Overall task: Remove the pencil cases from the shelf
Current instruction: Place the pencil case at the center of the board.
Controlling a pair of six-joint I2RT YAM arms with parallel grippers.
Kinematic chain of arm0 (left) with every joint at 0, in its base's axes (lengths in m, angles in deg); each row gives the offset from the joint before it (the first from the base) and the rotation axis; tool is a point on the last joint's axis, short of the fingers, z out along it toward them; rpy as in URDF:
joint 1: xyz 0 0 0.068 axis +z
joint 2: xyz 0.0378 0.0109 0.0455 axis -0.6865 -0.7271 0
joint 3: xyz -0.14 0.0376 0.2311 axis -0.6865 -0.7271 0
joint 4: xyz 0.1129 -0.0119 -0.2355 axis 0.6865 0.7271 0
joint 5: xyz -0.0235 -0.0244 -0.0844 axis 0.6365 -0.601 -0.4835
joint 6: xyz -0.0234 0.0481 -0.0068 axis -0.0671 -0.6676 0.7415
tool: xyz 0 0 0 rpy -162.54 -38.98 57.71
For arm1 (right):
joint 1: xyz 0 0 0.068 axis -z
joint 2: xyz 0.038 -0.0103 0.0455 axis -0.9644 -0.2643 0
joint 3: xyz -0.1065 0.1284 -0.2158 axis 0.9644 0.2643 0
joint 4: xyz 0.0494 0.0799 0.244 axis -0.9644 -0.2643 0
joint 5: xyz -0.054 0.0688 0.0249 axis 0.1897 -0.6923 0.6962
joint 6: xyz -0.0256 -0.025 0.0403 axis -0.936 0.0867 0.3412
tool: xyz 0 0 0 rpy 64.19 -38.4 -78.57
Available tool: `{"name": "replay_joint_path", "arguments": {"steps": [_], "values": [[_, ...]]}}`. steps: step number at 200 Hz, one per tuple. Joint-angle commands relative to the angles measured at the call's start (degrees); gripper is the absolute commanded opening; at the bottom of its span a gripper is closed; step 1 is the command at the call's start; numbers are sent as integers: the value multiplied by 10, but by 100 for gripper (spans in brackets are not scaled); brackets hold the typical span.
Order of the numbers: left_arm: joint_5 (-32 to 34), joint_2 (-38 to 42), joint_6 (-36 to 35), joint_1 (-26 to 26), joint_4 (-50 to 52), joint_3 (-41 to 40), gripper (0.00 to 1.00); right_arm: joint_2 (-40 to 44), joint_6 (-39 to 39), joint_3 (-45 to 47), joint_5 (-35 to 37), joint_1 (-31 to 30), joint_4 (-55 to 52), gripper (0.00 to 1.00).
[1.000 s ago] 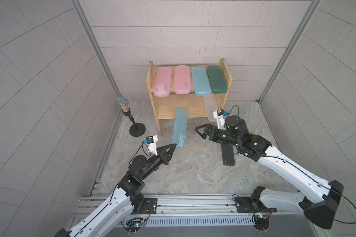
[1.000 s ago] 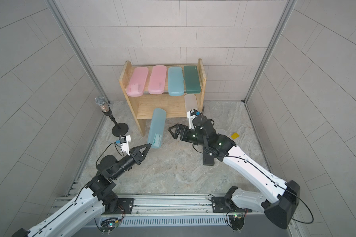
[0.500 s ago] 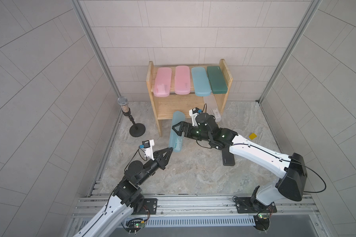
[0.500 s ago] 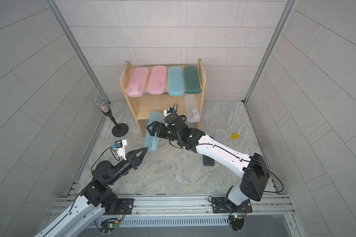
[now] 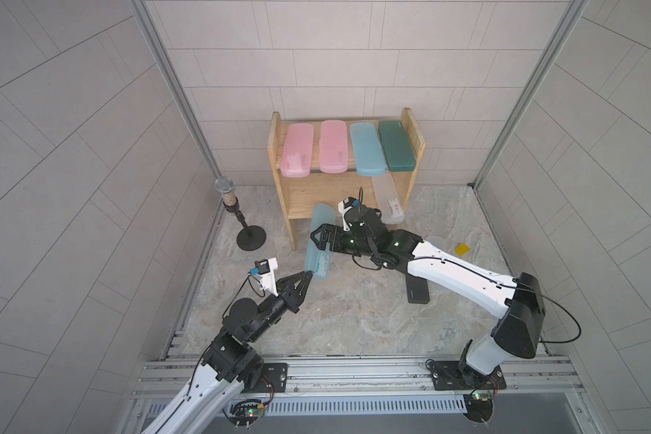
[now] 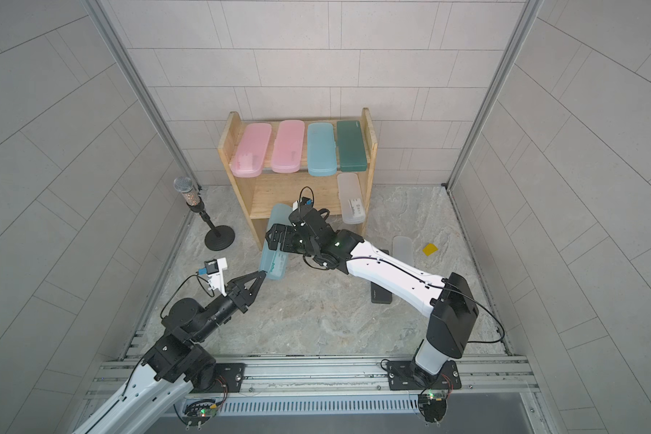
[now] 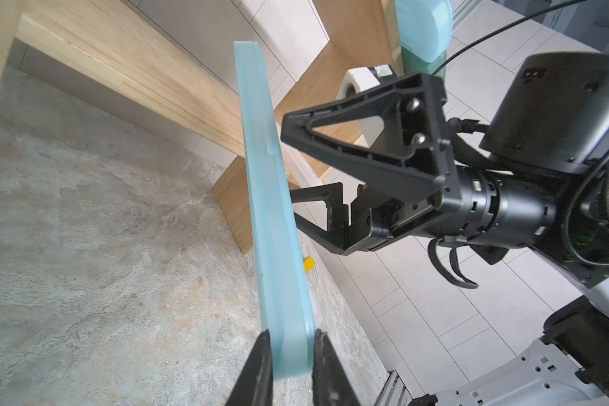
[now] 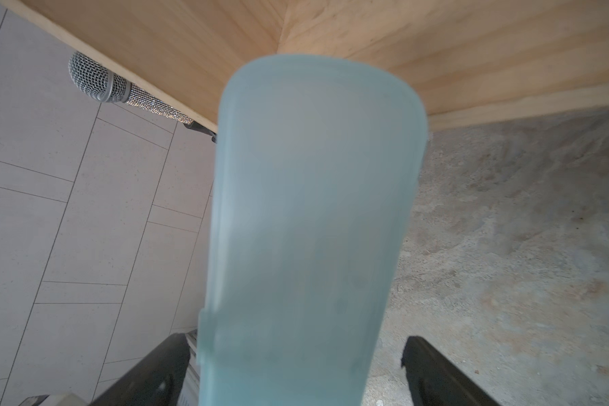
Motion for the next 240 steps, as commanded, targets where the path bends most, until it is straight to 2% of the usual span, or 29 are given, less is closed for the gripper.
{"name": "replay_joint_path", "arguments": {"steps": [1,48,81,142,153,170,188,205,240], "values": [[6,12,-16,1,-12,3,0,3,-6,8,6,-2,-8,100],[6,11,-15,2,-14,3,0,-24,44,4,-61,-2,71,100],[8,11,-14,2,-14,4,0,-35,47,-11,-64,-3,68,100],[27,21,-15,2,9,6,0,-15,10,-16,-17,-1,1,76],[37,26,-15,2,21,8,11,-7,-8,-19,-10,1,-22,75],[53,36,-18,2,40,12,50,18,-46,-9,5,1,-72,75],[68,47,-20,2,60,16,70,56,-82,32,19,3,-127,75],[78,55,-20,1,72,17,77,99,-108,91,21,9,-170,74],[84,48,-20,2,72,16,78,153,-140,194,21,37,-242,73]]}}
